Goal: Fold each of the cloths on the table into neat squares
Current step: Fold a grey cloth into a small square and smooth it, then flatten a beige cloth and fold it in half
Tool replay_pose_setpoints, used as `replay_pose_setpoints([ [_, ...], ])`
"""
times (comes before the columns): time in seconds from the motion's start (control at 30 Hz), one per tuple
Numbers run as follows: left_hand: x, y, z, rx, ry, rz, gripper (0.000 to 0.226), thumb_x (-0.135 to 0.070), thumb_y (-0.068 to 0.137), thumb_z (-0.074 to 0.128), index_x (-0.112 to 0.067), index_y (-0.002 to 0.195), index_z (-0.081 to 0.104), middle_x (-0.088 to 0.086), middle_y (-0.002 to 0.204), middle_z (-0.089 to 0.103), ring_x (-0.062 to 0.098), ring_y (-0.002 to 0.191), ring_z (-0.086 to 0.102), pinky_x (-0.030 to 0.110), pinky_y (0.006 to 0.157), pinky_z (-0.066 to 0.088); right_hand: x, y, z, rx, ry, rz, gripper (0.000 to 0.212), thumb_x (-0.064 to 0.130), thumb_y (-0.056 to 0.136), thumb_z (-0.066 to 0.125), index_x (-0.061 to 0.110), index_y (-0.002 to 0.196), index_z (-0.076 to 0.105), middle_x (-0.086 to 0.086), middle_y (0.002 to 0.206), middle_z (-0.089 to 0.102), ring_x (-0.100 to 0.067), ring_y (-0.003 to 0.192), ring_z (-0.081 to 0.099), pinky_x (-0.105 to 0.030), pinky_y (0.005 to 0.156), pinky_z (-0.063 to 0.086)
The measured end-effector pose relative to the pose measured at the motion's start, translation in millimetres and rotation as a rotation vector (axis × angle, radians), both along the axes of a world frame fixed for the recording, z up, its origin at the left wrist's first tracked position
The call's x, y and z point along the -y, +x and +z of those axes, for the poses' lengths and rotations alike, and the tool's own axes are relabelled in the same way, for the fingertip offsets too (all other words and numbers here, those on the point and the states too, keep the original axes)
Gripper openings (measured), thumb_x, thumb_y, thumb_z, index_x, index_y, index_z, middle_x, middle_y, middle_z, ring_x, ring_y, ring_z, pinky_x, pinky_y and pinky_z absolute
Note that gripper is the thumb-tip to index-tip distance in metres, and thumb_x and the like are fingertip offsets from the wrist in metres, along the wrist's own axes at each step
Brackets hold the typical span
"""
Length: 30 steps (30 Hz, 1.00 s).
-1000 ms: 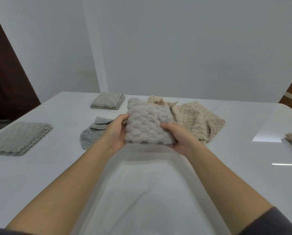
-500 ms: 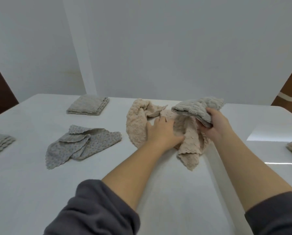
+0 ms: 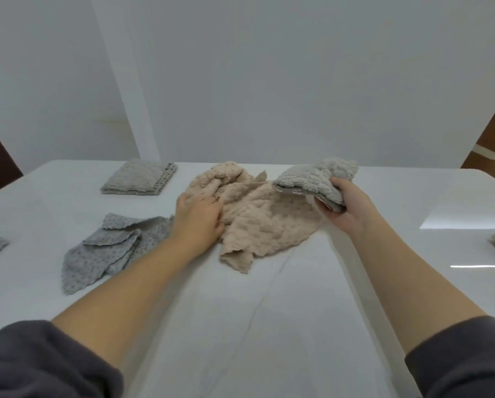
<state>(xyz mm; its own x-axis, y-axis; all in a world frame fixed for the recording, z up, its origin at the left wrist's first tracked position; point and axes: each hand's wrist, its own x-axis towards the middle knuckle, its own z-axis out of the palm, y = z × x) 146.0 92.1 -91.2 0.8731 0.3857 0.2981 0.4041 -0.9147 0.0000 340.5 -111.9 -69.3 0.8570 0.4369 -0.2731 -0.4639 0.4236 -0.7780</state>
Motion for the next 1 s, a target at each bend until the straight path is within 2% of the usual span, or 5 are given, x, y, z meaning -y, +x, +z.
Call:
replay_pose_setpoints([
  [0.2, -24, -6, 21, 0.12, -0.187, 0.133, 0.017, -0.013, 0.08, 0.053, -0.026, 0.091, 0.052, -0.009, 0.094, 0.057, 0.019, 0.098, 0.052, 0.047, 0.103, 0.031, 8, 13, 5, 0.155, -0.45, 0.108, 0.018, 0.015, 0.094, 0.057, 0.008, 0.111, 0.059, -0.006, 0.09, 0.065, -0.017, 0.076, 0.062, -0.026, 0.054, 0.055],
  [0.4, -1, 23, 11, -0.121, -0.282, 0.083, 0.08, -0.076, 0.081, 0.041, -0.042, 0.15, 0.02, -0.001, 0.163, 0.004, 0.029, 0.15, -0.001, 0.069, 0.111, 0.003, 1, 20, -7, 0.952, -1.513, -0.067, 0.066, 0.027, 0.09, 0.052, 0.02, 0.15, 0.026, -0.015, 0.149, 0.037, -0.035, 0.134, 0.037, -0.049, 0.107, 0.03],
  [0.47, 0, 29, 0, -0.205, -0.29, 0.116, 0.076, -0.075, 0.084, 0.039, -0.047, 0.15, 0.013, -0.001, 0.163, -0.005, 0.03, 0.149, -0.008, 0.07, 0.11, 0.002, -10, 8, -13, 1.213, -1.51, 0.108, 0.066, 0.042, 0.094, 0.045, 0.026, 0.154, 0.019, -0.008, 0.16, 0.02, -0.03, 0.146, 0.017, -0.056, 0.115, 0.013],
  [0.6, -10, 24, -10, -0.102, -0.116, 0.243, 0.049, -0.045, 0.099, 0.034, -0.032, 0.147, 0.033, 0.003, 0.153, 0.033, 0.024, 0.142, 0.025, 0.058, 0.11, 0.022, -23, -7, -38, 1.371, -1.56, 0.497, 0.063, 0.061, 0.097, 0.023, 0.04, 0.154, 0.007, 0.003, 0.164, -0.003, -0.027, 0.15, -0.007, -0.058, 0.117, -0.003],
  [1.0, -16, 24, -32, 0.028, -0.121, 0.303, 0.053, -0.037, 0.096, 0.034, -0.026, 0.149, 0.031, 0.001, 0.156, 0.03, 0.02, 0.148, 0.015, 0.058, 0.116, 0.006, -41, 52, -41, 1.301, -1.619, 0.399, 0.056, 0.052, 0.099, 0.02, 0.039, 0.153, 0.015, 0.002, 0.164, 0.003, -0.029, 0.15, 0.0, -0.061, 0.116, -0.001],
])
